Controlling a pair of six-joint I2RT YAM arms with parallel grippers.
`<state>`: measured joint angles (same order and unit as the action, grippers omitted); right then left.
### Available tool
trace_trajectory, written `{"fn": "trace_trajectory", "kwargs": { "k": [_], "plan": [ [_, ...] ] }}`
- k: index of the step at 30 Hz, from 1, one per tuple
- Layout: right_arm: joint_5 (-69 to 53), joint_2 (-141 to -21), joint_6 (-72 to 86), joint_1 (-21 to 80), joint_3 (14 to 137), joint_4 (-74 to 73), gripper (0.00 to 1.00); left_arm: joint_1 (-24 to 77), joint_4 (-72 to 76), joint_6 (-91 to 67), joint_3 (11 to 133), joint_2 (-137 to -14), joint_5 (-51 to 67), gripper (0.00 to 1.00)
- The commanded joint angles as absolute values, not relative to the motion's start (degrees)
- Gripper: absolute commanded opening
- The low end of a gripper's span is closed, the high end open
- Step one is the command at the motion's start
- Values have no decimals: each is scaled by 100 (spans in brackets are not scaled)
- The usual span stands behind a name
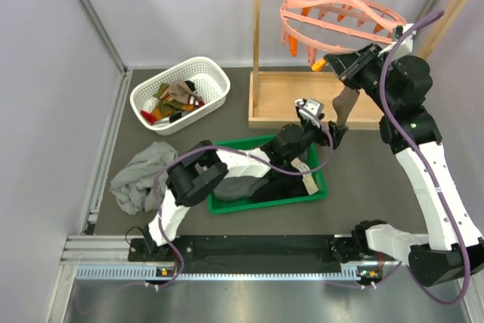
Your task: Remove the socks clipped to the hanger
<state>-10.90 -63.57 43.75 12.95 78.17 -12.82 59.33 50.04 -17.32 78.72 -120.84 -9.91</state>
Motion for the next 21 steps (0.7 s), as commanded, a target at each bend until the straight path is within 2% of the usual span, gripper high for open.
{"fn": "trace_trajectory", "kwargs": {
  "k": [1,4,6,8,9,11,12,14,15,17,21],
  "plan": [
    [-1195,-6170,4421,1283,7822,-984,7,5959,5177,-1793,8453,-12418,-976,99],
    [-1178,-6144,4421,1275,7822,-976,7,5968,4949,-1819,8761,-12629,-993,97],
    [-1169,-6144,4430,1283,7822,-984,7,5959,4843,-1793,8868,-12735,-1028,83],
    [-1169,-6135,4421,1283,7814,-993,7,5968,4808,-1749,8895,-12718,-941,65],
    [-1178,-6135,4421,1275,7813,-993,7,5959,4808,-1706,8886,-12692,-897,44],
    [-1160,-6109,4395,1283,7805,-1028,9,5959,4799,-1661,8728,-12543,-852,29],
    [-1134,-6108,4395,1283,7805,-1072,10,5968,4781,-1644,8658,-12464,-861,18],
    [-1055,-6082,4342,1274,7796,-1168,21,5968,4772,-1626,8351,-12166,-853,4],
    [-1011,-6056,4298,1274,7813,-1343,26,5968,4781,-1669,8219,-12068,-861,0],
    [-905,-5986,4141,1275,7883,-1511,38,5968,4921,-1757,7762,-11727,-783,0],
    [-791,-5897,3771,1274,8059,-2038,52,5968,5001,-1986,7094,-11163,-686,0]
  ]
}}
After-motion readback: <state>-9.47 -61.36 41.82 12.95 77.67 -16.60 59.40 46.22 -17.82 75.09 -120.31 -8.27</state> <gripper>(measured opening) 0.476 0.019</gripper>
